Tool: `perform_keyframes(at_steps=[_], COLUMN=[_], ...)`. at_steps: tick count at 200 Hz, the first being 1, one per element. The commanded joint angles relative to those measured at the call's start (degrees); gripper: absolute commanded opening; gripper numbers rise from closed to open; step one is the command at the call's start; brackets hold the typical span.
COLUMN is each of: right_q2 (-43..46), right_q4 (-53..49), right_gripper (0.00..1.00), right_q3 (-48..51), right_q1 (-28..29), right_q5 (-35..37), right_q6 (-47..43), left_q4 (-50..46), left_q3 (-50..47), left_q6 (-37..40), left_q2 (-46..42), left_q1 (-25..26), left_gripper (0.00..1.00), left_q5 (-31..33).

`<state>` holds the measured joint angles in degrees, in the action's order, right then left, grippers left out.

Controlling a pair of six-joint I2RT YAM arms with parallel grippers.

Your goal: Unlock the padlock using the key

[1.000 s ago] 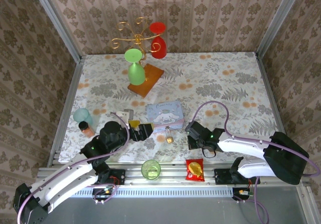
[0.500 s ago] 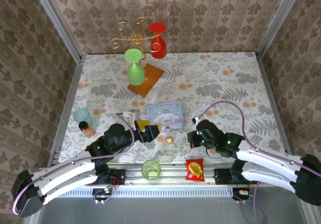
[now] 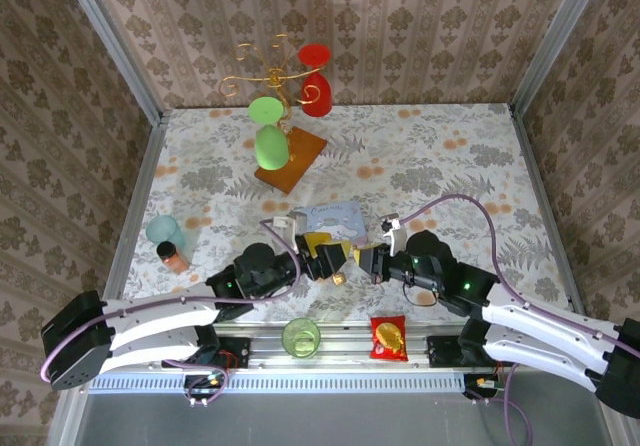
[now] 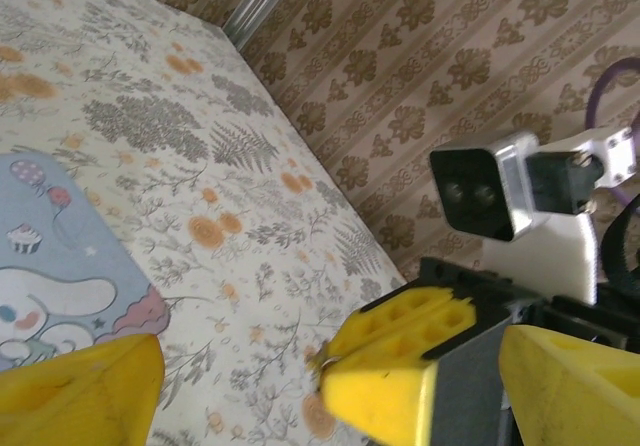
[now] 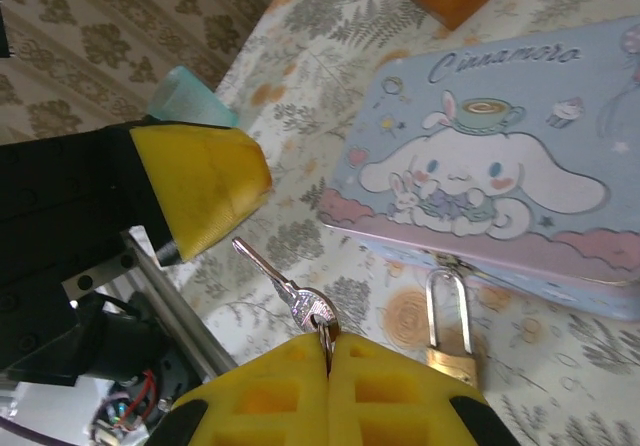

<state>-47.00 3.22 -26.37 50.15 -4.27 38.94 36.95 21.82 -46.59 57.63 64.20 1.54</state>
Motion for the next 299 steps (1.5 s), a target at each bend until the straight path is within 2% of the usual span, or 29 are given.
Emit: perform_keyframes(at_steps=[1, 18, 38, 59, 80, 122, 152, 166, 199, 208, 231, 236, 240, 248, 257, 259, 276, 299], right_q2=[-0.8, -1.7, -2.4, -3.1, -3.2, -3.4, -4.2, -4.6, -5.3, -5.3, -5.0, -4.8, -4.6, -4.0, -2.9, -2.6, 0.4, 0.6], right_q4=[9.0, 12.7, 12.3, 11.5, 12.3, 13.4, 13.5, 13.6, 14.0, 14.0, 13.9, 13.9, 14.0, 13.5, 11.8, 11.5, 13.8, 25.1], right_gripper=[0.0, 0.0, 0.0, 0.0, 0.0, 0.0, 0.0, 0.0, 0.0, 0.0, 0.0, 0.08, 0.19, 0.57, 0.93, 0.98, 1.0, 1.0], right_q3=[1.6, 2.8, 2.5, 1.8, 1.9, 2.4, 2.4, 2.4, 2.2, 2.2, 2.5, 2.5, 2.6, 2.5, 2.1, 2.0, 3.7, 5.7], right_q1=[0.2, 0.2, 0.2, 0.2, 0.2, 0.2, 0.2, 0.2, 0.3, 0.3, 0.2, 0.2, 0.2, 0.1, -0.2, -0.3, -2.4, -7.1], right_q5=[-2.7, -4.1, -4.1, -4.1, -4.4, -4.6, -4.8, -4.8, -4.9, -4.6, -4.4, -4.5, -4.7, -5.7, -5.9, -5.8, -6.2, -16.0], right_q6=[2.8, 3.9, 4.0, 3.5, 4.0, 4.5, 4.7, 4.8, 4.7, 4.7, 4.6, 4.4, 4.0, 2.9, 1.4, 1.0, -0.6, 1.5], left_q4=[-0.1, -3.8, -2.4, -1.3, -6.2, -8.1, -7.2, -6.4, -7.4, -7.8, -7.7, -7.6, -7.6, -7.5, -7.1, -7.0, -4.4, -1.6], left_q3=[2.6, 3.0, 2.2, 2.6, 4.1, 4.4, 4.8, 4.8, 4.9, 5.0, 4.7, 4.6, 4.6, 4.5, 4.3, 4.3, 3.8, 4.5], left_q6=[-0.4, -0.4, -0.3, 1.6, 2.2, 3.0, 3.4, 3.4, 3.7, 3.7, 3.4, 3.4, 3.3, 3.4, 3.3, 3.4, 3.5, 3.1], left_q2=[0.0, -0.4, -0.5, -0.7, -1.3, -1.1, 0.1, 0.5, 0.4, 0.5, 0.3, 0.2, 0.1, -0.3, -1.0, -1.1, -2.3, -2.6], left_q1=[0.5, 0.5, 0.4, 0.2, -0.2, -0.6, -0.7, -0.7, -0.9, -1.1, -1.6, -1.7, -1.8, -2.2, -2.6, -2.8, -4.6, -8.0], left_gripper=[0.86, 0.84, 0.8, 0.62, 0.6, 0.53, 0.32, 0.28, 0.08, 0.0, 0.0, 0.0, 0.0, 0.0, 0.0, 0.0, 0.0, 0.0], left_q5=[0.2, 1.6, 1.7, 0.1, 0.5, 0.4, -0.9, -1.4, -1.4, -1.6, -2.2, -2.3, -2.4, -2.7, -3.2, -3.4, -7.7, -17.3])
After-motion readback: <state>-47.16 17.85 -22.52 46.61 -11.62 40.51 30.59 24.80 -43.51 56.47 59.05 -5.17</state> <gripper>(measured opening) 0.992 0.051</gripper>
